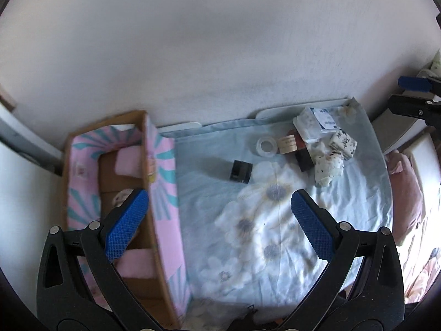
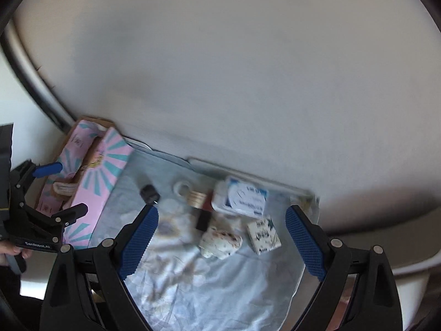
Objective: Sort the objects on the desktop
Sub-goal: 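Move both tools back over the bed toward the black cylinder, then grasp the black cylinder with the left tool while the right tool holds the toothpick box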
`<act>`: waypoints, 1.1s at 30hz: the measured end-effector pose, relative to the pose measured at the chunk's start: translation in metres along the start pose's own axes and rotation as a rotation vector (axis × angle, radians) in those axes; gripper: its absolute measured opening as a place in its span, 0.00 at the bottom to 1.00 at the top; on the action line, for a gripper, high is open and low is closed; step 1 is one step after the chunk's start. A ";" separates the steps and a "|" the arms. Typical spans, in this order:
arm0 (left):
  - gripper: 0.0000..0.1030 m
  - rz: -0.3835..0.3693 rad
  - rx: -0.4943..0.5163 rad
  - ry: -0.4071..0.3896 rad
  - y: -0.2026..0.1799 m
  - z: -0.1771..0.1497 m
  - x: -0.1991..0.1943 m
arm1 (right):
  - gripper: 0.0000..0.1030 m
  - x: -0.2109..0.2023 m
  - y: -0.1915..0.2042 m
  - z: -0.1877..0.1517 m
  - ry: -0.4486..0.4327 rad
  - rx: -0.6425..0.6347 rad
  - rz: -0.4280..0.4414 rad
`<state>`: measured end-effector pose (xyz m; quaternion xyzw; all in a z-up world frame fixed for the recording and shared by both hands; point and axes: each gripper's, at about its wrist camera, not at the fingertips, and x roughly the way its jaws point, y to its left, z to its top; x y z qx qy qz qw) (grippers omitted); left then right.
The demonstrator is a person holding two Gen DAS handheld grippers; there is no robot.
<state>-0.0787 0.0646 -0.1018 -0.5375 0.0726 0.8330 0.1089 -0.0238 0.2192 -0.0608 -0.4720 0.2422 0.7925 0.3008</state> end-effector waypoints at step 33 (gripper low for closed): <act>0.44 0.052 0.038 0.054 -0.025 -0.005 0.154 | 0.86 0.172 -0.060 -0.021 0.045 0.211 0.126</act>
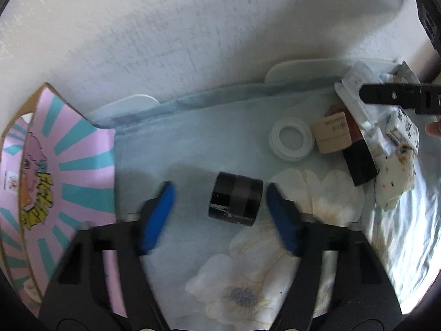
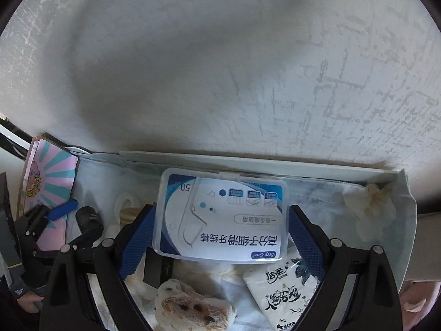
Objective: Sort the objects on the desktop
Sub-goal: 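Grasp the black cylinder with the left tool while the right tool holds the toothpick box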
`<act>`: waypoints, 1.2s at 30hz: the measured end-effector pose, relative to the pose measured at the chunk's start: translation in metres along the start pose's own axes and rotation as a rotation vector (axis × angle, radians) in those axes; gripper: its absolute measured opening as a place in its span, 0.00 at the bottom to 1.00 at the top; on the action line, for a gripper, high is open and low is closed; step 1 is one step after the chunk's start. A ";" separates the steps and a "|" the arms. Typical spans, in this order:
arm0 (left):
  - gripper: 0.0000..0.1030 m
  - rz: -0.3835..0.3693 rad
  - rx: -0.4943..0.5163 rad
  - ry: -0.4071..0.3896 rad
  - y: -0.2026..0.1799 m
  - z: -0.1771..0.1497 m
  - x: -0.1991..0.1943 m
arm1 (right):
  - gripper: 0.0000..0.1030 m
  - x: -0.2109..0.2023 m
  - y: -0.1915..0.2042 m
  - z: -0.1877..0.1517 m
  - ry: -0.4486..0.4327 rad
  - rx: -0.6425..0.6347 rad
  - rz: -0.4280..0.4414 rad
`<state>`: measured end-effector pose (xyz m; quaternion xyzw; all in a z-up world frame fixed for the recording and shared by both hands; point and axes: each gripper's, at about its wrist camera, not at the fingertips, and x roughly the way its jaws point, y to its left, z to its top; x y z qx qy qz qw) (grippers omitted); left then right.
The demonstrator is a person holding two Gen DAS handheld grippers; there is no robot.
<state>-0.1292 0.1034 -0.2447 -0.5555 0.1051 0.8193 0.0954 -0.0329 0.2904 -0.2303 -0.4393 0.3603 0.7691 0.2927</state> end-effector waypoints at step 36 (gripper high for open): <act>0.27 -0.068 -0.213 -0.120 0.095 -0.026 -0.202 | 0.85 -0.140 0.137 -0.014 -0.094 -0.129 0.114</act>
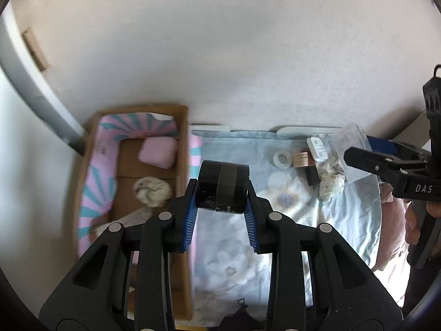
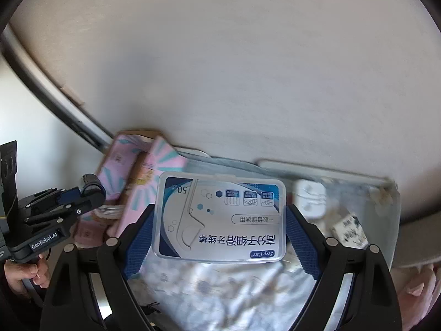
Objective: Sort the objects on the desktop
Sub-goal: 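Grasp the black cylinder with the left tool while the right tool holds the toothpick box, then carry cylinder and toothpick box into the cardboard box and open both tools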
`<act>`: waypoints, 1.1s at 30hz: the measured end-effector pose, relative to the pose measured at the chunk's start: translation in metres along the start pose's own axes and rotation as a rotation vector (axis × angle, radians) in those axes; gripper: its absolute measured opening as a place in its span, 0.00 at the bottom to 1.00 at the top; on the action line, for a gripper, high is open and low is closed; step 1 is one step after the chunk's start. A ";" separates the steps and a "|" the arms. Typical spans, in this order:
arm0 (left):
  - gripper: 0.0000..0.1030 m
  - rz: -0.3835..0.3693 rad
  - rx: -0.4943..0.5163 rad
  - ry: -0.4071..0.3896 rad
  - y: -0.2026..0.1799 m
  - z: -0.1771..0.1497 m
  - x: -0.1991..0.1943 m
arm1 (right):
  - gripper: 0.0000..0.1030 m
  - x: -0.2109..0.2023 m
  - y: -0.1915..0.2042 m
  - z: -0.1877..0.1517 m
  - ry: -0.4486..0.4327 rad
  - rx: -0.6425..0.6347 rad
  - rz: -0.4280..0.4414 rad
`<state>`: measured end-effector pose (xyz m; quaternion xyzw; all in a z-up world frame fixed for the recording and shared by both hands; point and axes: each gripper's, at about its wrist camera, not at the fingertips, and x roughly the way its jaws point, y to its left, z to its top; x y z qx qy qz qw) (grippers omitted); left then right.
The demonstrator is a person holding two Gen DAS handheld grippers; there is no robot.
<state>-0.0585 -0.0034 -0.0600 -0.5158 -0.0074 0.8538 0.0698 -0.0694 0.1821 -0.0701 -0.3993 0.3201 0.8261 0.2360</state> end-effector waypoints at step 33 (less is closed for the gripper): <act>0.27 0.050 -0.253 0.057 0.140 -0.090 0.007 | 0.85 0.123 0.213 0.020 0.234 -0.472 0.007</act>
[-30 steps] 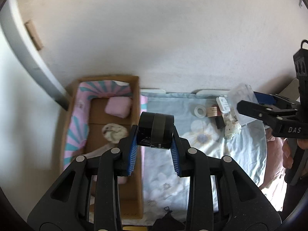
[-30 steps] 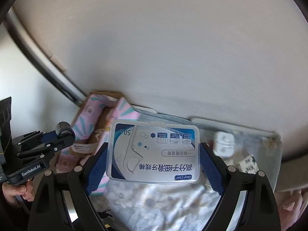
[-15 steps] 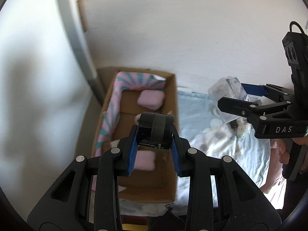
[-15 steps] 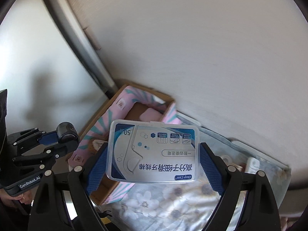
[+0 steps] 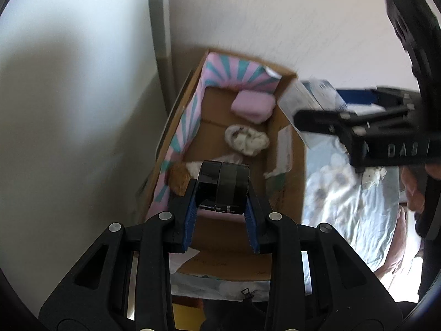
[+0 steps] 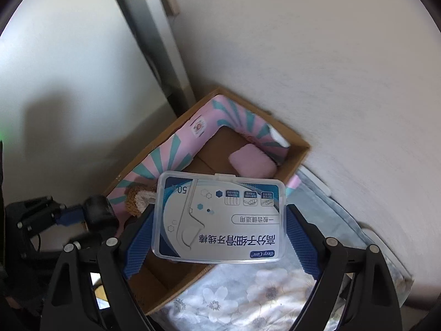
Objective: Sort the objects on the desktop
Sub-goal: 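Carry cylinder and toothpick box into the cardboard box and open both tools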
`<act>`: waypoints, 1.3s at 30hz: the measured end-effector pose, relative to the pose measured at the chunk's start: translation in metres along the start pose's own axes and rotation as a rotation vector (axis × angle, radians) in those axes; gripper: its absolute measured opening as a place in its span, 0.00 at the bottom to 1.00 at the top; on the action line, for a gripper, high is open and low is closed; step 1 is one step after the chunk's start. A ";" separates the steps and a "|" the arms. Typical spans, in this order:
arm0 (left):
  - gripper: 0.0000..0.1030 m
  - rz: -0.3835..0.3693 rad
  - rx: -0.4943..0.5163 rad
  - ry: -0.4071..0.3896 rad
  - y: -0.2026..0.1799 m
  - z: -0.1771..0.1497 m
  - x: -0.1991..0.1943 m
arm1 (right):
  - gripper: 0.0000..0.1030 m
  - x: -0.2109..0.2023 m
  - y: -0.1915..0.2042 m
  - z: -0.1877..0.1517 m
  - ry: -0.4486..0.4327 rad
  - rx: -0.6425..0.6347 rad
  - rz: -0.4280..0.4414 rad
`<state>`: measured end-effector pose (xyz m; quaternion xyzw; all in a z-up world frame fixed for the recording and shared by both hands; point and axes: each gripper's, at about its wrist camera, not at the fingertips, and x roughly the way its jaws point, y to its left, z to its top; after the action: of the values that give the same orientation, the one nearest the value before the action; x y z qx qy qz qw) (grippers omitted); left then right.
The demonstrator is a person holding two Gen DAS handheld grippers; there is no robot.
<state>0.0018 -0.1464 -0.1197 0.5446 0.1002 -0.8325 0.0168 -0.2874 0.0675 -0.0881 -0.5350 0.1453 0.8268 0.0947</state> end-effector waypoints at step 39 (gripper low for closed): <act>0.40 -0.006 -0.124 0.102 0.024 -0.027 0.041 | 0.86 0.066 0.040 0.020 0.130 -0.062 0.082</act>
<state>0.0126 -0.1619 -0.1713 0.5840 0.1540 -0.7959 0.0428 -0.3443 0.0364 -0.1351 -0.5839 0.1471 0.7977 0.0346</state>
